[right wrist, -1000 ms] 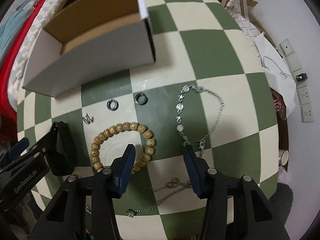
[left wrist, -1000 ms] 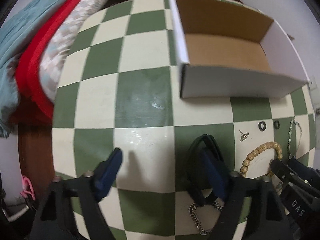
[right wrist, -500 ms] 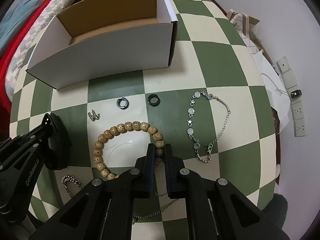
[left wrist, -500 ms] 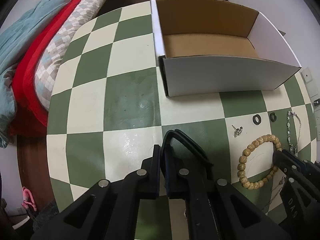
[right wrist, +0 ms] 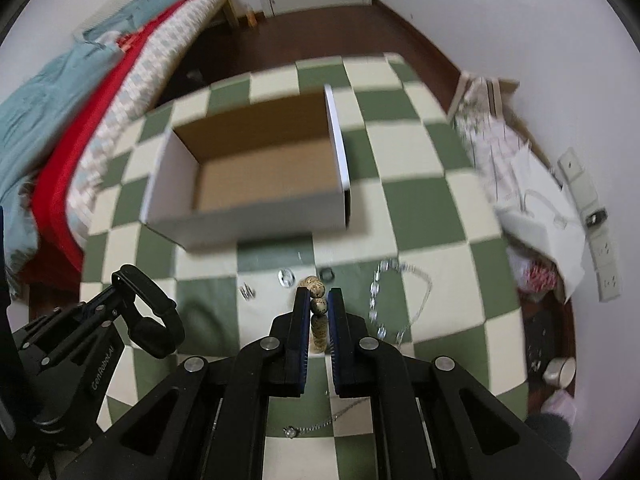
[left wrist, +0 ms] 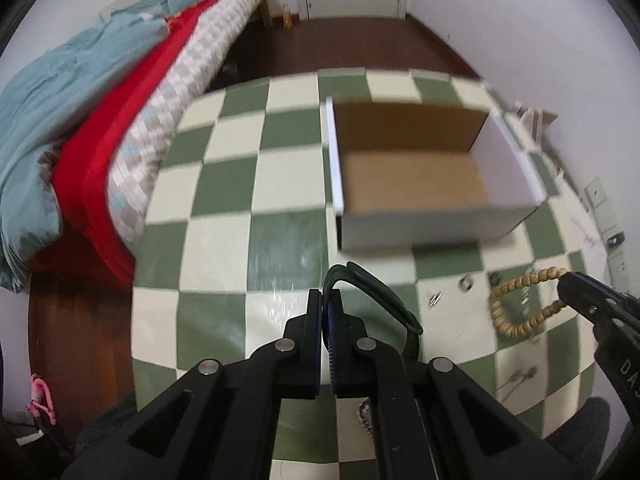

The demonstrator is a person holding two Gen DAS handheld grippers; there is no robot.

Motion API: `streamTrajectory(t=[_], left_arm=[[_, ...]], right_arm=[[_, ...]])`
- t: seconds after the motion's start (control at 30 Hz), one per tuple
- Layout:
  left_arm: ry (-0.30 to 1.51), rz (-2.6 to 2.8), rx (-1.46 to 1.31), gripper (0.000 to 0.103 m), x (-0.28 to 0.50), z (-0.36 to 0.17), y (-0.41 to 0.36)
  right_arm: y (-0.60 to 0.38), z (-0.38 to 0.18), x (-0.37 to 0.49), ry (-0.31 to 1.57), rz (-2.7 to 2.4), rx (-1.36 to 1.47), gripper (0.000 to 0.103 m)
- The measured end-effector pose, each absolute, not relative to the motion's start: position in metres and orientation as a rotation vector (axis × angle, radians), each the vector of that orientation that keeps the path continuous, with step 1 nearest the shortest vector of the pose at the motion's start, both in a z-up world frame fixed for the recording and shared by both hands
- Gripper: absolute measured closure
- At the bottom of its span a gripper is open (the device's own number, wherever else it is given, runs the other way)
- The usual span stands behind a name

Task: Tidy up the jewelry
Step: 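Carry both held items into the white box and open both tools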

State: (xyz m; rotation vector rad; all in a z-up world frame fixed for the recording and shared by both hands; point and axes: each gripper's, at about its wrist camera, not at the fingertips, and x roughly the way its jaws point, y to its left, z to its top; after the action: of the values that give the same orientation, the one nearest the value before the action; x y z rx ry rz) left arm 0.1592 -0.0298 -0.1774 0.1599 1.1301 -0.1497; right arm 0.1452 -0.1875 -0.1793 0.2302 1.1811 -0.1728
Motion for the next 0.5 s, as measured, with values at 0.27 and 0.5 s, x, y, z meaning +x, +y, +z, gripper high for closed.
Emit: streamTrajectory(t=[0.27, 0.5], left_arm=[[1.006, -0.164, 0.108, 0.103, 0.184, -0.117, -0.035], [0.961, -0.168, 0.079, 0.103, 0.218, -0.096, -0.041]], right_arm=[[-0.198, -0.114, 0.178, 1.057, -0.144, 0.170, 0.094], [-0.197, -0.080, 0.218, 0.990, -0.143, 0.117, 0.094]])
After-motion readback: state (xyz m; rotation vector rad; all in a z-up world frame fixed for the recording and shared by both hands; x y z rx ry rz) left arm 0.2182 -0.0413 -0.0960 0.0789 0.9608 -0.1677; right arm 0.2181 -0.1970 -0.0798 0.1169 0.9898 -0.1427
